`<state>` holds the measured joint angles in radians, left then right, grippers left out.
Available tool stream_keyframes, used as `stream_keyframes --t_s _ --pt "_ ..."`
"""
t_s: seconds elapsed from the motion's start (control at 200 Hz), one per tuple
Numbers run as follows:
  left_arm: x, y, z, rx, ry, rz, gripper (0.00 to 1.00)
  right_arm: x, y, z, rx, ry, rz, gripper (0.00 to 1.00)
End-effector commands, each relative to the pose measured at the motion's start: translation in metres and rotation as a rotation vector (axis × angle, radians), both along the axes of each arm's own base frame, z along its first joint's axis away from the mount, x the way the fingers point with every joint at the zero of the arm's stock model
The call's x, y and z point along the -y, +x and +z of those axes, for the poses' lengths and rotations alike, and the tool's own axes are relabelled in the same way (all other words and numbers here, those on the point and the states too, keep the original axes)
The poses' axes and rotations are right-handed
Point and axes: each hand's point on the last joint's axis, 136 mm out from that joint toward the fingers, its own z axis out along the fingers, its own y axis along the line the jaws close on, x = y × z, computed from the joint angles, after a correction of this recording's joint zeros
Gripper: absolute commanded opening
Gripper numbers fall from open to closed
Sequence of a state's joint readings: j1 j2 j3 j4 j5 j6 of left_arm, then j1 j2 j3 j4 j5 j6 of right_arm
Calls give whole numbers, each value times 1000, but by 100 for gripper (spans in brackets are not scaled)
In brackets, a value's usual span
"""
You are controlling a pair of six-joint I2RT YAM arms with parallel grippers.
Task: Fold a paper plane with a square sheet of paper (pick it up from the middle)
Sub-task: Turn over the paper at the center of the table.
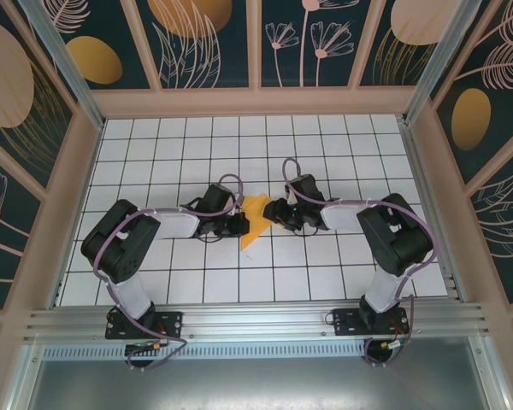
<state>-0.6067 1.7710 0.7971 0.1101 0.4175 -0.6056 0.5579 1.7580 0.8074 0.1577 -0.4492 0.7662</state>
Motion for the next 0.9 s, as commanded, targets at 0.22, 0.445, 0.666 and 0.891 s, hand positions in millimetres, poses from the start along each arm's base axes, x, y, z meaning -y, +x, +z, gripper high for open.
stream_keyframes --t_s 0.22,0.445,0.666,0.891 --pt "-1 -15 -8 -63 -18 -18 8 -22 2 13 16 103 49 46" --pt "3 -19 -3 -74 -66 -18 8 -23 2 13 20 121 50 47" --pt "2 -23 -3 -88 -103 14 7 -25 -4 15 20 152 59 49" --pt "0 -25 -3 -92 -125 53 7 -24 -14 14 10 161 70 50"
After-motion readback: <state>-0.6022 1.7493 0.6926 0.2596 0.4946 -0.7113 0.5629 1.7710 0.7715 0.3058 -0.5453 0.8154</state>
